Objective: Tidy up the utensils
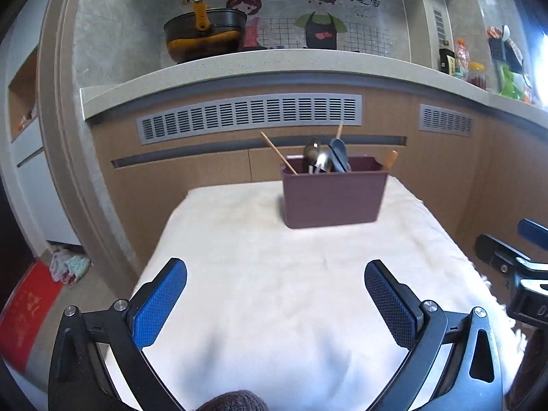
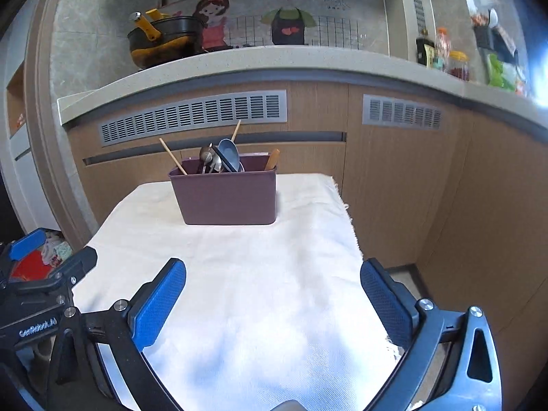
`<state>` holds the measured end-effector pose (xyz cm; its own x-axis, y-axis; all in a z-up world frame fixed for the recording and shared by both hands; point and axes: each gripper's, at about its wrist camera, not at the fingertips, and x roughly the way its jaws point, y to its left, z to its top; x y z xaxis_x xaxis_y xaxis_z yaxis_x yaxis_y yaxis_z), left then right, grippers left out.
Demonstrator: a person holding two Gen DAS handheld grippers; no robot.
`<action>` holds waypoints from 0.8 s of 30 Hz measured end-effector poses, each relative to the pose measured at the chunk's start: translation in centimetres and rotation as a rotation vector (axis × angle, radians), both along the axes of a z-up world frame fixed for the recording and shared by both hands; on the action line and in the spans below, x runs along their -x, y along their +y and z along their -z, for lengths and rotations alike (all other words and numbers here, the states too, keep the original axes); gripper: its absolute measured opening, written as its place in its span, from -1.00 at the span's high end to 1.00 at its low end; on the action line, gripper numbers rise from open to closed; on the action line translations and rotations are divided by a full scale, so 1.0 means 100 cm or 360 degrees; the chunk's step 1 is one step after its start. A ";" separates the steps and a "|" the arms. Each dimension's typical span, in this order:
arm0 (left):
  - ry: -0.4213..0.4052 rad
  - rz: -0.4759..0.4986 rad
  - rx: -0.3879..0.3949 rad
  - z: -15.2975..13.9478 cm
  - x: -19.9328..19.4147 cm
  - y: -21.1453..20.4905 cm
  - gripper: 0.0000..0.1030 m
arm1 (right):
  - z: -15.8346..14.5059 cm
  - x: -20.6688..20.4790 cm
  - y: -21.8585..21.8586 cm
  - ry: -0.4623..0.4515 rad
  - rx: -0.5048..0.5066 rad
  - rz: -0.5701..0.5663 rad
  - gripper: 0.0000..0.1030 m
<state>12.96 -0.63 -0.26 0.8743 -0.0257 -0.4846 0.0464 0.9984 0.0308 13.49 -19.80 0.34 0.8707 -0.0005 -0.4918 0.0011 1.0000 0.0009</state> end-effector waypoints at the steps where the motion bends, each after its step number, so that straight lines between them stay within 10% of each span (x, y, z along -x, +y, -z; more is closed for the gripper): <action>1: 0.0012 0.0019 0.0029 0.000 0.003 0.000 -1.00 | 0.000 0.003 0.002 -0.0017 0.0027 0.0008 -0.99; 24: 0.0018 0.0015 0.0068 -0.011 0.018 0.005 -1.00 | 0.006 0.009 -0.002 0.0027 0.0017 0.0007 -0.99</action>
<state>11.19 -0.11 0.83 0.8684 -0.0545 -0.4929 0.0556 0.9984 -0.0125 12.63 -19.96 -0.25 0.8621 -0.0096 -0.5066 0.0053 0.9999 -0.0099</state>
